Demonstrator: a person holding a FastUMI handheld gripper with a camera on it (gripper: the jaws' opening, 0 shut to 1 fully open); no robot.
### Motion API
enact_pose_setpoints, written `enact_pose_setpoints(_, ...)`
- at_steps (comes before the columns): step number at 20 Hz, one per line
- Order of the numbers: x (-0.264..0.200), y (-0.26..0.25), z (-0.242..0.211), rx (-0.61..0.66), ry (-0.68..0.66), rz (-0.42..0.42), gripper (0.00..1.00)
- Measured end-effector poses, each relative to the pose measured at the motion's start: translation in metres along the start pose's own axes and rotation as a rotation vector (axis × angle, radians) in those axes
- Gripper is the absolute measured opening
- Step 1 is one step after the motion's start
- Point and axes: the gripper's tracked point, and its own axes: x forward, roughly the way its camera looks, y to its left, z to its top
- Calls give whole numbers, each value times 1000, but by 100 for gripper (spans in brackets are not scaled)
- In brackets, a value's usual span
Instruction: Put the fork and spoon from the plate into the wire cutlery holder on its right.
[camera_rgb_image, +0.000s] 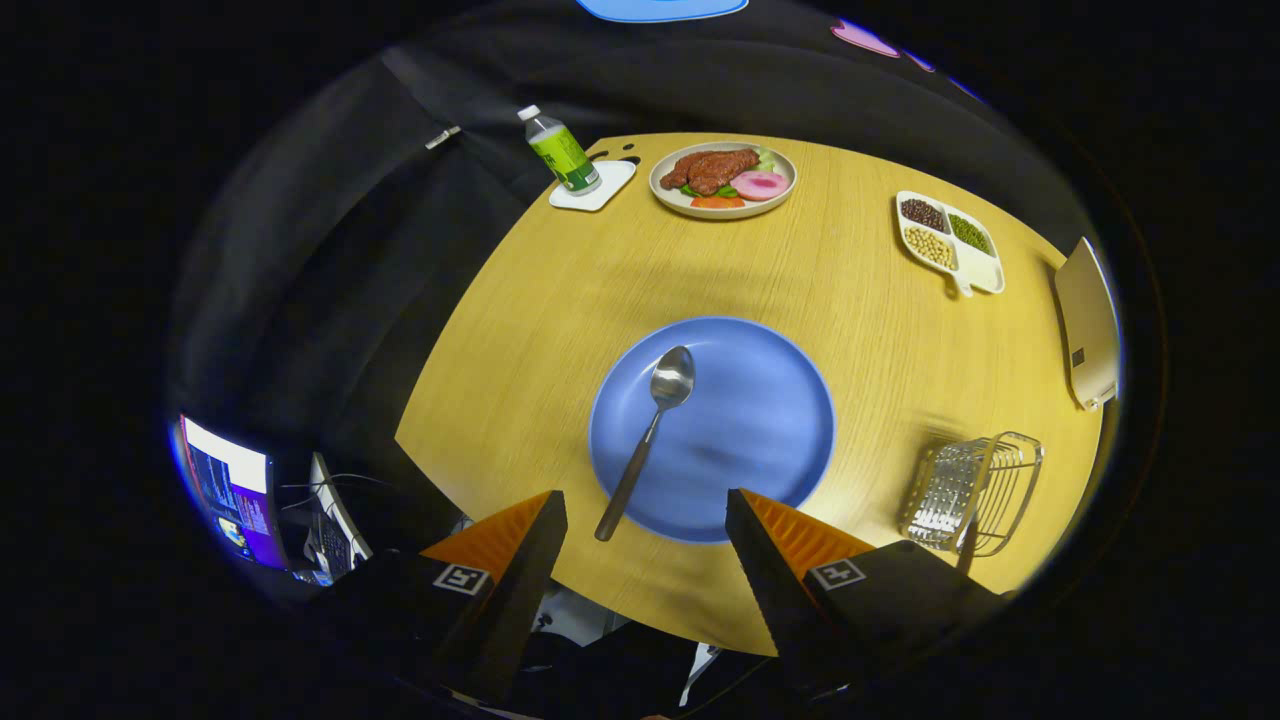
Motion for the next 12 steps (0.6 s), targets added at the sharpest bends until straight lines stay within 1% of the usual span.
enact_pose_setpoints(3,33,3,1,54,20,-14,100)
enact_pose_setpoints(9,75,-13,4,142,47,-96,99)
enact_pose_setpoints(12,86,-8,-1,188,80,-91,98)
